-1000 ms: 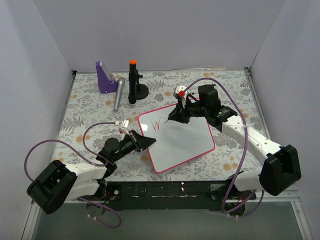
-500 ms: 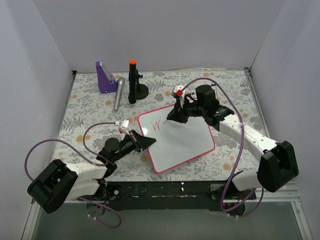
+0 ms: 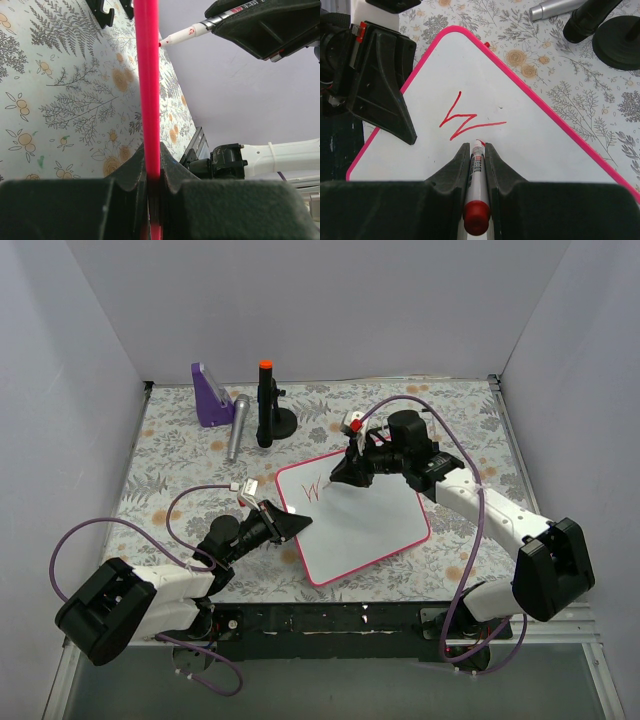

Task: Write a sentence on the whiteboard
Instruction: Write on the whiteboard with the whiteboard marker without the cap.

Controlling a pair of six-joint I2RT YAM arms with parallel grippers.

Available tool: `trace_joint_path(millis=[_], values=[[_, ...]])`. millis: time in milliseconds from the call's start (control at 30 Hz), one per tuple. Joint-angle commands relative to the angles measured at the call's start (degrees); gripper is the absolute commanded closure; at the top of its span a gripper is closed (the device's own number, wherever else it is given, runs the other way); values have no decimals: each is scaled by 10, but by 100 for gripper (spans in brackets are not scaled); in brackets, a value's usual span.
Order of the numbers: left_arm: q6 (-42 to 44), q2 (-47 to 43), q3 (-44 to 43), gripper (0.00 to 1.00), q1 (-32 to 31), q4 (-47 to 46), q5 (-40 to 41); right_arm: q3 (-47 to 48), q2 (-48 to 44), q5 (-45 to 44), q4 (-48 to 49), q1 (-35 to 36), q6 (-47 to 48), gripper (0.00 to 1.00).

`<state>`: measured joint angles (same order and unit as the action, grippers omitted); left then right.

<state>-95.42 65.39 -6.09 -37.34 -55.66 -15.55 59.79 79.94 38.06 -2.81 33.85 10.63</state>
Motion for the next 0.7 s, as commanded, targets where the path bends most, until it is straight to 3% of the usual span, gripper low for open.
trace_joint_path(millis=[0, 667], values=[[11, -10, -15, 100, -4, -79, -13, 17, 6, 15, 17, 8, -4, 99], [16, -23, -13, 100, -4, -65, -7, -20, -23, 23, -24, 10, 39, 99]])
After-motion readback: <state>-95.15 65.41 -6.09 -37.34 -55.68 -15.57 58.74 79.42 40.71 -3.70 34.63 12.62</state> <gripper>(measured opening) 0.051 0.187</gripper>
